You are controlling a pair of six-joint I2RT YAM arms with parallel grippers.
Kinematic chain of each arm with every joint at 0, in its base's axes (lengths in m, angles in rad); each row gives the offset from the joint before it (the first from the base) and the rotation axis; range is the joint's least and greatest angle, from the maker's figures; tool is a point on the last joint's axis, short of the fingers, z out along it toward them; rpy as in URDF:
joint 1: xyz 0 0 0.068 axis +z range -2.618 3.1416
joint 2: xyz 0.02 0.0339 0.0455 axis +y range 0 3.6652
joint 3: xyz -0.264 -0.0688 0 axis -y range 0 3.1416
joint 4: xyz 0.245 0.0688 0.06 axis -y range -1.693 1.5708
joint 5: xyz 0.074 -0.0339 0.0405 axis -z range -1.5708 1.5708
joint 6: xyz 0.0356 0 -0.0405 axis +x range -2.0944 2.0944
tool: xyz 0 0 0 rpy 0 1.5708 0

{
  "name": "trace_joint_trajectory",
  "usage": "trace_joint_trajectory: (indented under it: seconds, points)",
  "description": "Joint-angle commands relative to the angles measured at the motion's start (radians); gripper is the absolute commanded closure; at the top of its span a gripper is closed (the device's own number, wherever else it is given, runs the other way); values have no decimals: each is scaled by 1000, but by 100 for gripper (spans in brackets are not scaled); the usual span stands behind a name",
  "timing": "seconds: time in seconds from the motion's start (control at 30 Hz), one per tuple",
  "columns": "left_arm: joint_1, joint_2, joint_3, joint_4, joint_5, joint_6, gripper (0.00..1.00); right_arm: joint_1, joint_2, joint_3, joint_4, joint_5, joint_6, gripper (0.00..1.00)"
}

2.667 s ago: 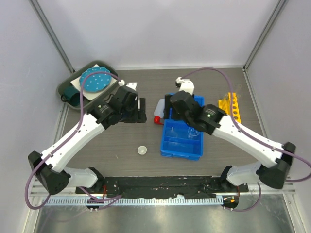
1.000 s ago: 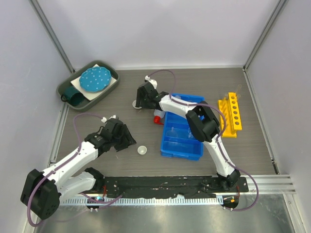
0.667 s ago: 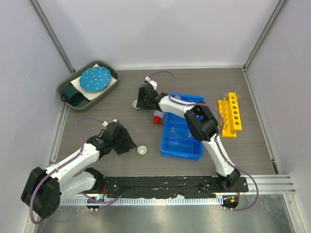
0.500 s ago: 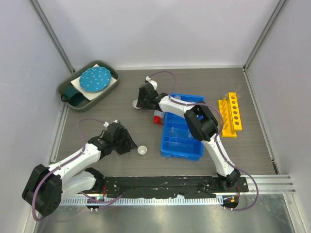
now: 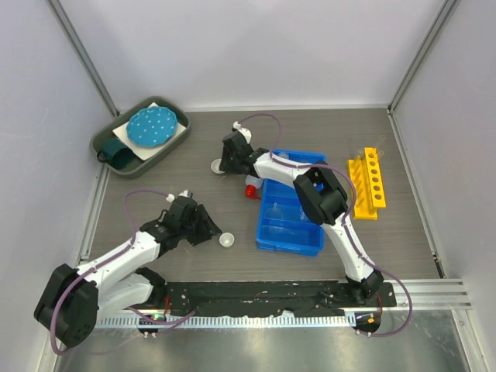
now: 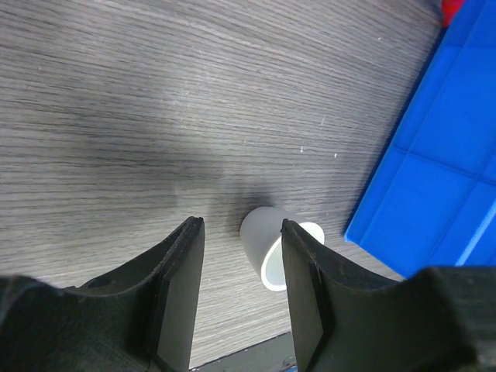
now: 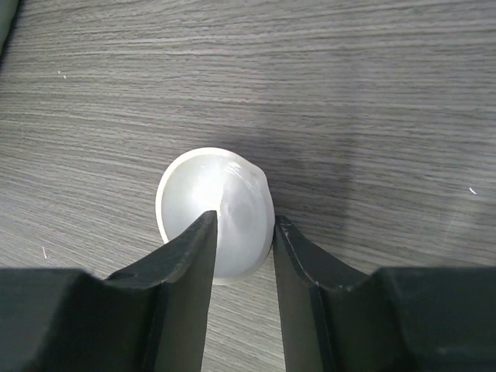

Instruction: Organize the chemistry lab equipment

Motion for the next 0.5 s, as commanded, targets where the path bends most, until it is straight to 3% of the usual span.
trace_joint_trajectory:
  seconds: [0.0,0.27,0.37,0.4,0.47]
  points:
    - [-5,-59,9,15,14,-14,52,-5,16,25,9,-5,0,61]
    - [-13,-137,1,-36,32,-27,53,-8,38,43,9,-13,11,73]
    - [-24,-134,-19,-32,33,-34,53,-10,42,49,5,-13,12,88]
    - [-28,-135,-25,-21,33,-42,53,-11,44,51,2,-14,14,99]
    - [-30,-134,-42,-10,32,-47,54,-10,45,51,0,-14,12,99]
